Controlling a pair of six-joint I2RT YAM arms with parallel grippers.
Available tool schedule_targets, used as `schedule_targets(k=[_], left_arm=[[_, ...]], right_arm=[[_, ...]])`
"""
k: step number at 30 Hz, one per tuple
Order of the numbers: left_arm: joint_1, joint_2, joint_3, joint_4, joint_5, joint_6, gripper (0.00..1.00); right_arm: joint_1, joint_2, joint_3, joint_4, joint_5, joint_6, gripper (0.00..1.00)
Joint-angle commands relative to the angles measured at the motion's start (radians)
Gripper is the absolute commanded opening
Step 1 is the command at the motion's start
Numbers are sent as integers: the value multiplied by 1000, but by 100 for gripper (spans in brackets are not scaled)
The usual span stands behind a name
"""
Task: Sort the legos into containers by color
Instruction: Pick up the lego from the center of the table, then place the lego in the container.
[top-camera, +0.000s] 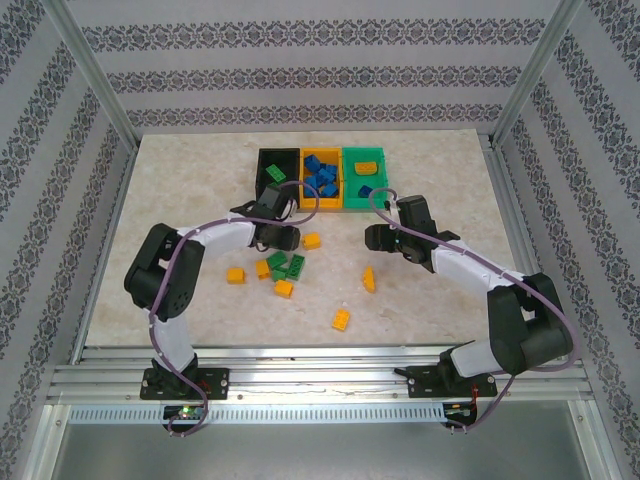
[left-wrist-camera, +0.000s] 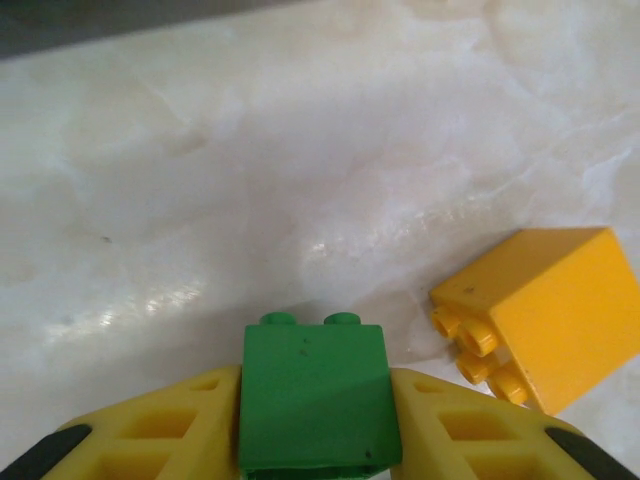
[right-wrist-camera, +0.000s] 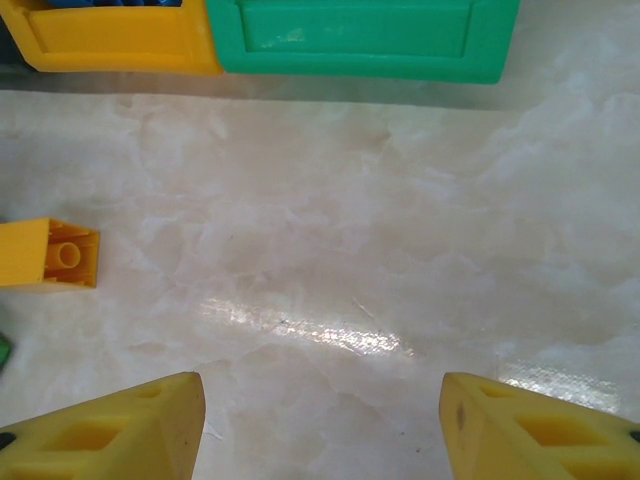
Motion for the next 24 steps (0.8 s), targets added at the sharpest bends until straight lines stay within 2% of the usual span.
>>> schedule_targets(k=[1, 5, 11, 15, 16, 19, 24], left_arm=[[62, -44, 87, -40, 16, 0, 38], [103, -10, 207, -82, -10, 27, 38], [142, 124, 437, -152, -54, 76, 44], [147, 205, 591, -229, -71, 82, 70], [146, 211, 605, -238, -61, 81, 70], [145, 175, 556, -208, -10, 59, 71], [131, 37, 333, -127, 82, 35, 71]], right_arm=[[2, 12, -15, 28, -33, 10, 63], [7, -3, -35, 43, -41, 19, 63], [9, 2, -37, 47, -53, 22, 62], [9, -7, -42, 41, -39, 17, 62], [9, -9, -42, 39, -40, 16, 62], [9, -17, -47, 42, -35, 16, 63], [9, -7, -45, 43, -36, 15, 63]])
